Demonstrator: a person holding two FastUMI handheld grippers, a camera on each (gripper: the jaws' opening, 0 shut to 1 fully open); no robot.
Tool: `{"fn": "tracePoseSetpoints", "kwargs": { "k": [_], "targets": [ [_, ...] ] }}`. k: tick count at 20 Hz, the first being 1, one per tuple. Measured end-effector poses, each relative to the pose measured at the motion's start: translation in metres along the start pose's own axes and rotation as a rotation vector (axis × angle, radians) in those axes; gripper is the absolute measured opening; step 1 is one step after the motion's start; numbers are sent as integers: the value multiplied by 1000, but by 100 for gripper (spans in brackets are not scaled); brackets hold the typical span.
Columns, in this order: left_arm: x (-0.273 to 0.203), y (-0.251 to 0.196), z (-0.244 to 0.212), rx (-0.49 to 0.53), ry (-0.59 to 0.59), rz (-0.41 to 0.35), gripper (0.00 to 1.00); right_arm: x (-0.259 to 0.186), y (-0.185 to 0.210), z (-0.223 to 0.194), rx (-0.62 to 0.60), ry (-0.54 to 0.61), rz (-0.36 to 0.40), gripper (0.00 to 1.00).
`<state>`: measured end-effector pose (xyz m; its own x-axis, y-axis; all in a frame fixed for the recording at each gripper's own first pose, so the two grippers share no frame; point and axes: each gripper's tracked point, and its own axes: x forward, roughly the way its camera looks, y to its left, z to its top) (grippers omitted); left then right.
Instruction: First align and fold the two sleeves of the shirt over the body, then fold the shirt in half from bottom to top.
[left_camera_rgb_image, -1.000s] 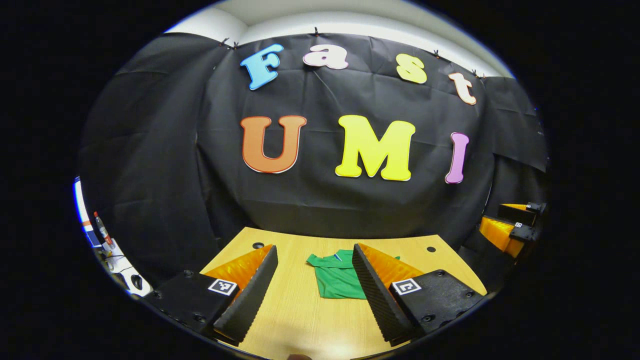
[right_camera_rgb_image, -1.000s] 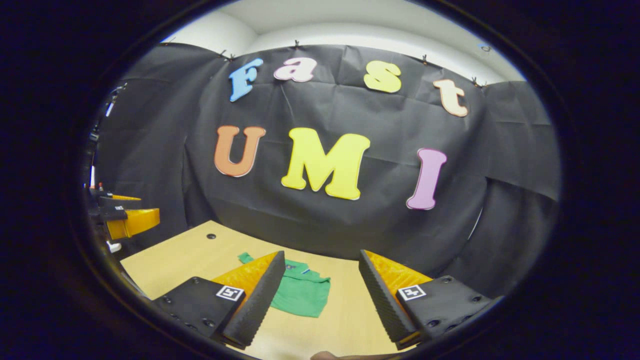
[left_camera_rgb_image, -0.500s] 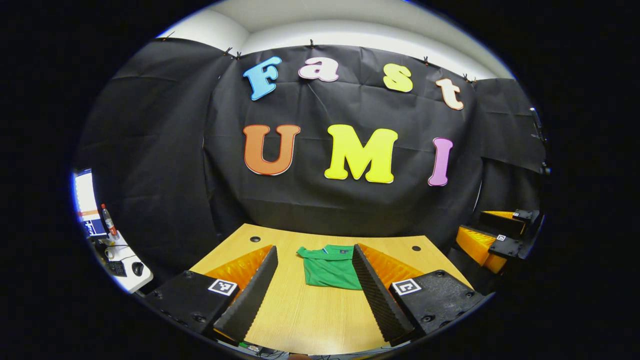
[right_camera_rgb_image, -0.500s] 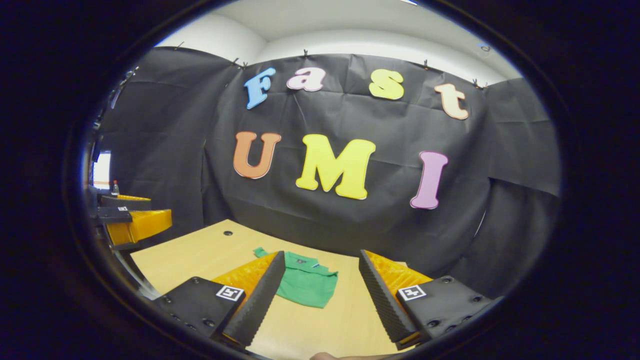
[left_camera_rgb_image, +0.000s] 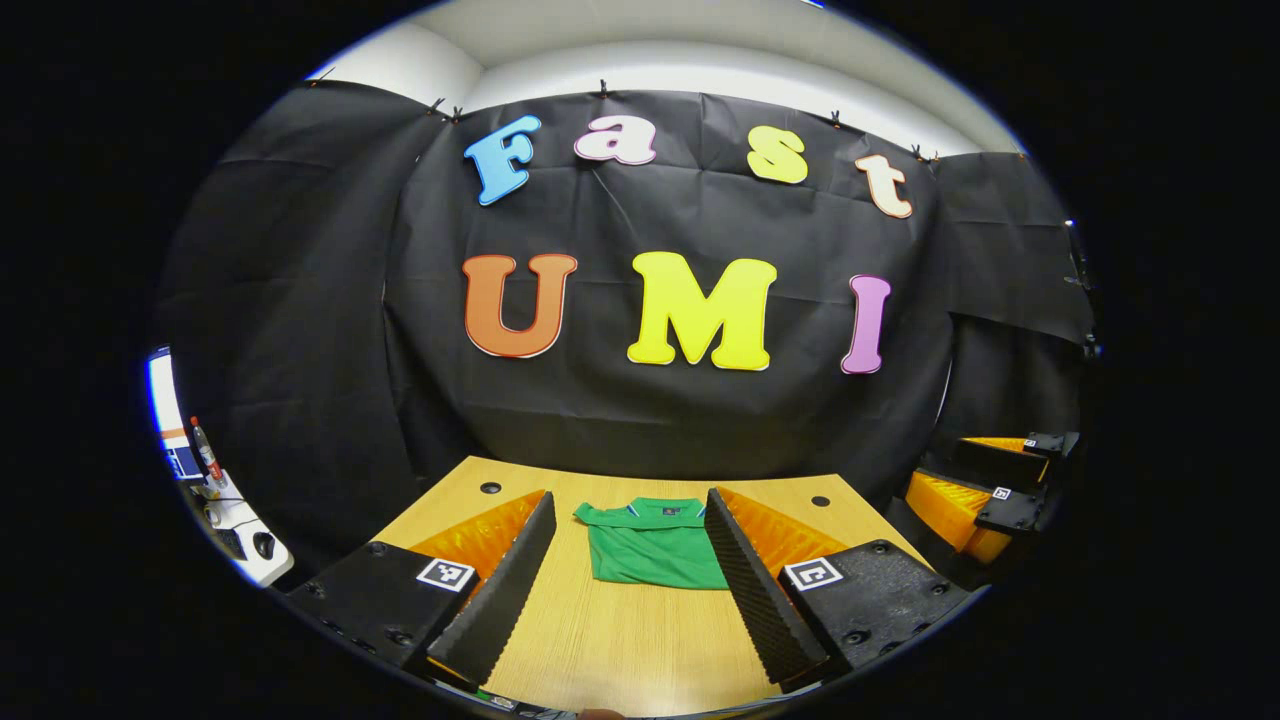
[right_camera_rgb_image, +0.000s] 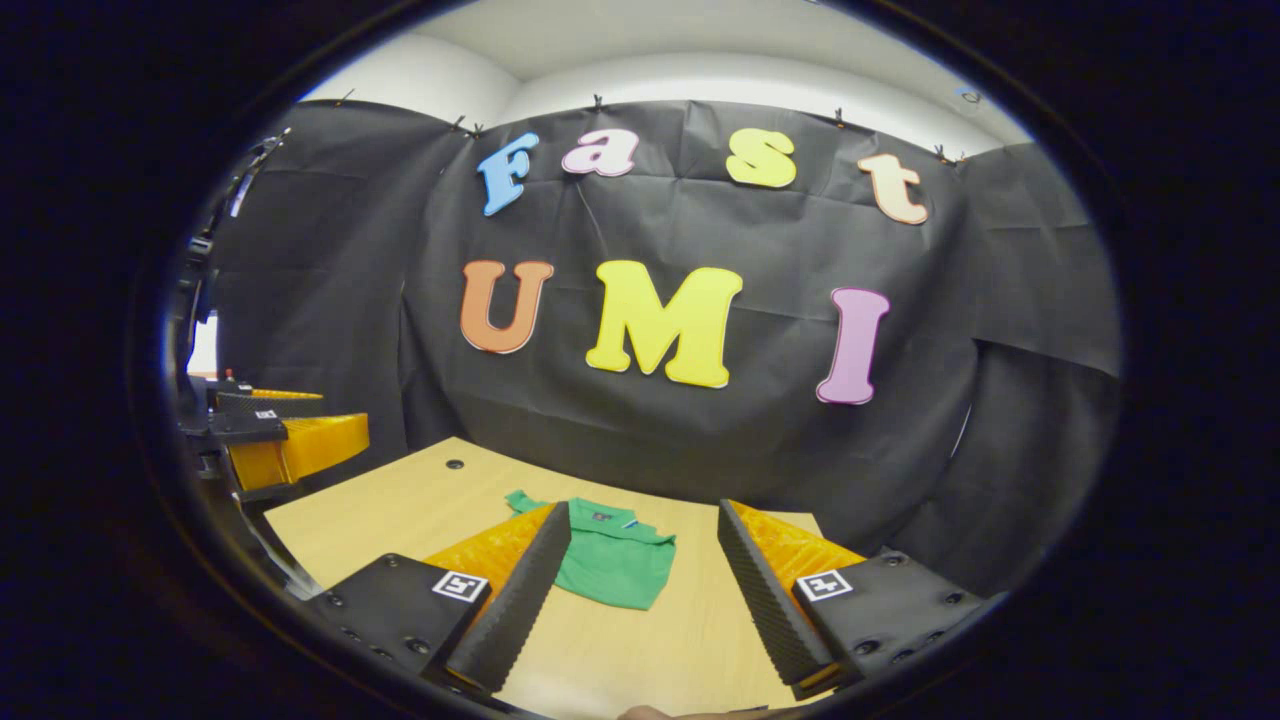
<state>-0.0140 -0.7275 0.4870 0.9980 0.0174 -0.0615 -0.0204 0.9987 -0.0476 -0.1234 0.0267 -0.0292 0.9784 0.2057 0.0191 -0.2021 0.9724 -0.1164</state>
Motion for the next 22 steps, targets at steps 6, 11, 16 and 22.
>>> {"fn": "tracePoseSetpoints", "kwargs": {
  "k": [6,11,16,22],
  "targets": [
    [7,2,-6,-5,12,-18,97,2,3,-8,2,25,-13,96],
    [16,3,-10,8,8,-41,97,3,4,-6,15,16,-40,95],
    [25,8,-12,12,8,-73,97,17,8,-6,21,23,-89,95],
    [49,23,-14,39,9,-115,97,39,29,-6,12,42,-123,95]
  ]
}}
